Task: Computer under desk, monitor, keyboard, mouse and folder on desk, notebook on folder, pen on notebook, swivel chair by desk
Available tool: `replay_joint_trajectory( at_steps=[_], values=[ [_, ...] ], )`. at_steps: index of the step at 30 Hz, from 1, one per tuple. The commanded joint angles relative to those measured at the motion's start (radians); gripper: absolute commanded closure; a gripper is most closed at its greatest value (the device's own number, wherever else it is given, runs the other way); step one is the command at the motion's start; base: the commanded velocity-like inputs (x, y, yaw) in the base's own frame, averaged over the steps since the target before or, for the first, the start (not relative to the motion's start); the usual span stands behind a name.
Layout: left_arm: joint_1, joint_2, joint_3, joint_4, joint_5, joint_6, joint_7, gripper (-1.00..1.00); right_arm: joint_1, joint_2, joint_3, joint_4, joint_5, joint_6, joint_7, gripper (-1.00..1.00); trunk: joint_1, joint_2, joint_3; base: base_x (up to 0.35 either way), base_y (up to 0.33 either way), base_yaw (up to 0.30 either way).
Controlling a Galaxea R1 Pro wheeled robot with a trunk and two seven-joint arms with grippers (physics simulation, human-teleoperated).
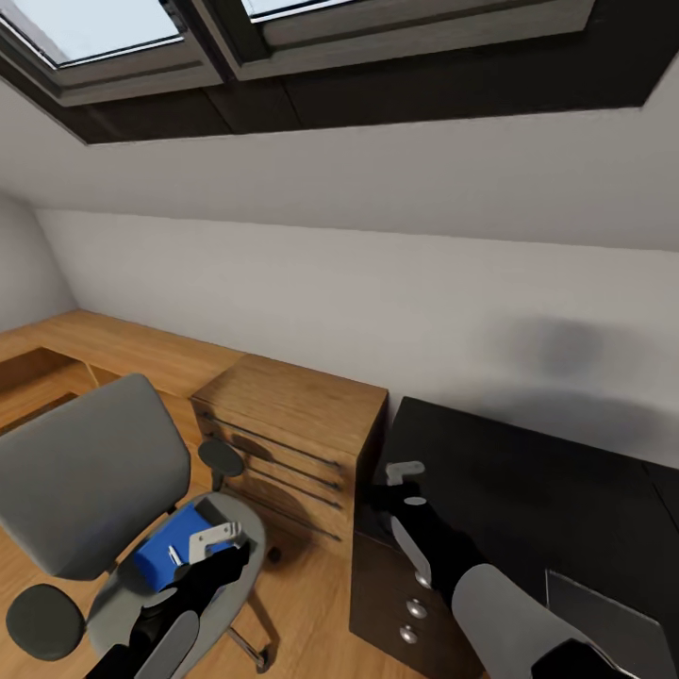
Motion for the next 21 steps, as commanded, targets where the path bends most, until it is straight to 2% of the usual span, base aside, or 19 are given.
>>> replay_joint_trajectory(
  at_steps=[1,8,11,21],
  values=[
    [-0.001,0.002,-0.002,-0.010,0.008,0.003,0.009,-1.00,-0.001,-0.001,0.008,0.010,-0.010,-0.005,-0.009,-1.00,0.000,-0.002,-0.002,0.022,0.000,0.000],
    [-0.001,0.007,0.000,-0.128,0.013,0.006,0.009,-1.00,-0.002,-0.001,0.009,0.031,-0.009,-0.046,-0.009,-1.00,0.000,-0.002,-0.002,0.007,0.000,0.000],
    [0.000,0.007,0.000,-0.165,0.014,0.006,0.009,-1.00,-0.002,-0.006,0.008,0.034,-0.004,-0.071,-0.009,-1.00,0.012,-0.023,-0.011,0.000,0.000,0.000],
    [0.000,0.007,-0.001,-0.174,0.014,0.006,0.009,-1.00,-0.002,-0.010,0.008,0.035,-0.002,-0.087,-0.009,-1.00,0.050,-0.093,-0.042,0.000,0.000,0.000]
  ],
)
